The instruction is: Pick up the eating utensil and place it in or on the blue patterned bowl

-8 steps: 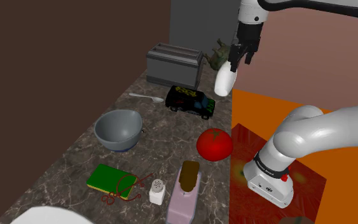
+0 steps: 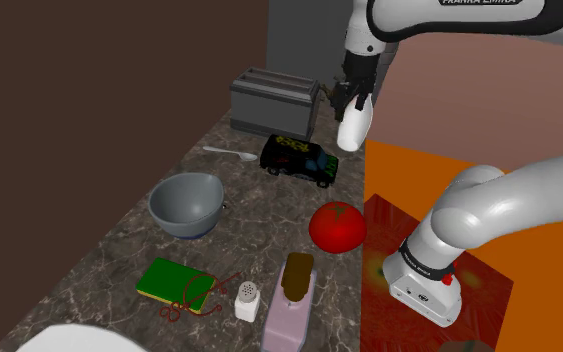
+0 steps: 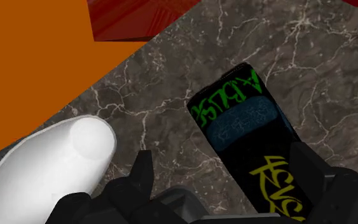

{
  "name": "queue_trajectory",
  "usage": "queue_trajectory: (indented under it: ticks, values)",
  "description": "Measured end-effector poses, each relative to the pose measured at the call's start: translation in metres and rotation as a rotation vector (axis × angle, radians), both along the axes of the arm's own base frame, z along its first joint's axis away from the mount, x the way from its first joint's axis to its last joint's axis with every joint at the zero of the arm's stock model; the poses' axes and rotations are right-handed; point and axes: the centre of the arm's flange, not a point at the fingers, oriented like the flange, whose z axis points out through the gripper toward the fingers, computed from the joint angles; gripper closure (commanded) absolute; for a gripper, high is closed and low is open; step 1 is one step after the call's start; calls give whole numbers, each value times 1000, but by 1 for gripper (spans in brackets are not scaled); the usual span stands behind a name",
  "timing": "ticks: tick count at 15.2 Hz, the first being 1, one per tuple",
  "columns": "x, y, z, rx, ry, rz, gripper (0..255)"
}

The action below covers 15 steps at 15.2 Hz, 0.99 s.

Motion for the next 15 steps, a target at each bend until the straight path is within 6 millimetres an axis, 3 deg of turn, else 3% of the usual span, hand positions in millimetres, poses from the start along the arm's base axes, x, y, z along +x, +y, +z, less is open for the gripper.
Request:
queue_trajectory:
  ticks: [15]
  values:
    - [134,57,-100,114,-112,165,0]
